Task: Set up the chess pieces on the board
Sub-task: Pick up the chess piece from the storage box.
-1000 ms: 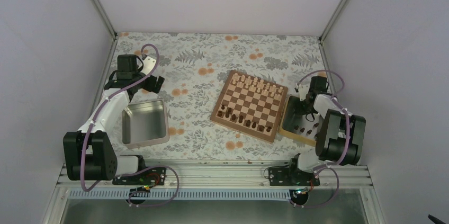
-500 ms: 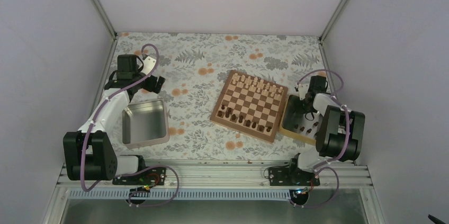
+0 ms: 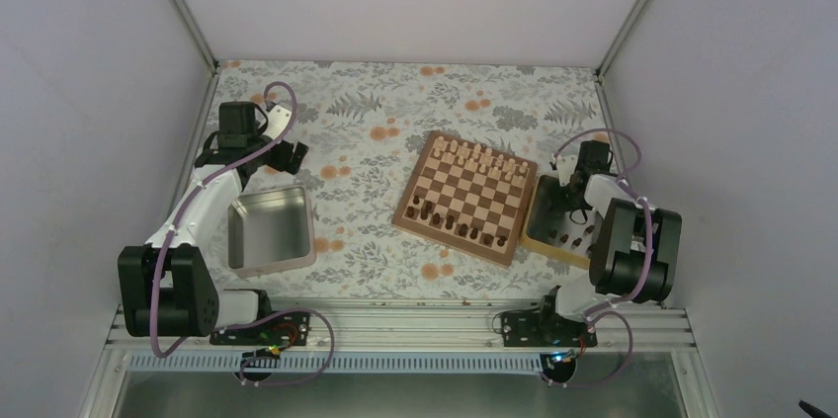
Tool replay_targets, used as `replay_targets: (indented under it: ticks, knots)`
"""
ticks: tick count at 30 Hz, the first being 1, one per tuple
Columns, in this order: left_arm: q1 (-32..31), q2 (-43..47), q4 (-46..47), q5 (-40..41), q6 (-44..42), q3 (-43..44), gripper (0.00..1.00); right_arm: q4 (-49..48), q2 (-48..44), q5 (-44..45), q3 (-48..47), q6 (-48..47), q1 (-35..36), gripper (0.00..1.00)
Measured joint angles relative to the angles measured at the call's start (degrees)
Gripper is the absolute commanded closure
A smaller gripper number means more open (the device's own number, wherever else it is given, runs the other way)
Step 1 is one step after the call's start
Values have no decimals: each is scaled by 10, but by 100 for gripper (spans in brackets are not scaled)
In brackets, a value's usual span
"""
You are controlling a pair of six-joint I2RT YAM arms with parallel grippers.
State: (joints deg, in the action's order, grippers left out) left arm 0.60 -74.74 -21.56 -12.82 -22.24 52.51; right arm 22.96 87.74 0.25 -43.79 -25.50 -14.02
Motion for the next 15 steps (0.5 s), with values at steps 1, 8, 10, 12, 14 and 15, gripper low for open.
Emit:
replay_targets:
  ticks: [1,8,10,12,14,15]
  knots:
    - [0,0,0,0,0,0,0,2,-2,0,0,-2,0,96]
    - [0,0,0,-3,0,0,0,52,-10,-19,-11,-26,0,96]
    - [0,0,0,-3,0,0,0,72,-9,-30,-26,-33,-1,96]
    - [0,0,0,-3,0,0,0,86,-9,-38,-40,-38,-2,96]
    - [0,0,0,-3,0,0,0,100,-9,-43,-52,-43,-4,96]
    - [0,0,0,-3,0,0,0,106,-10,-46,-55,-45,-4,96]
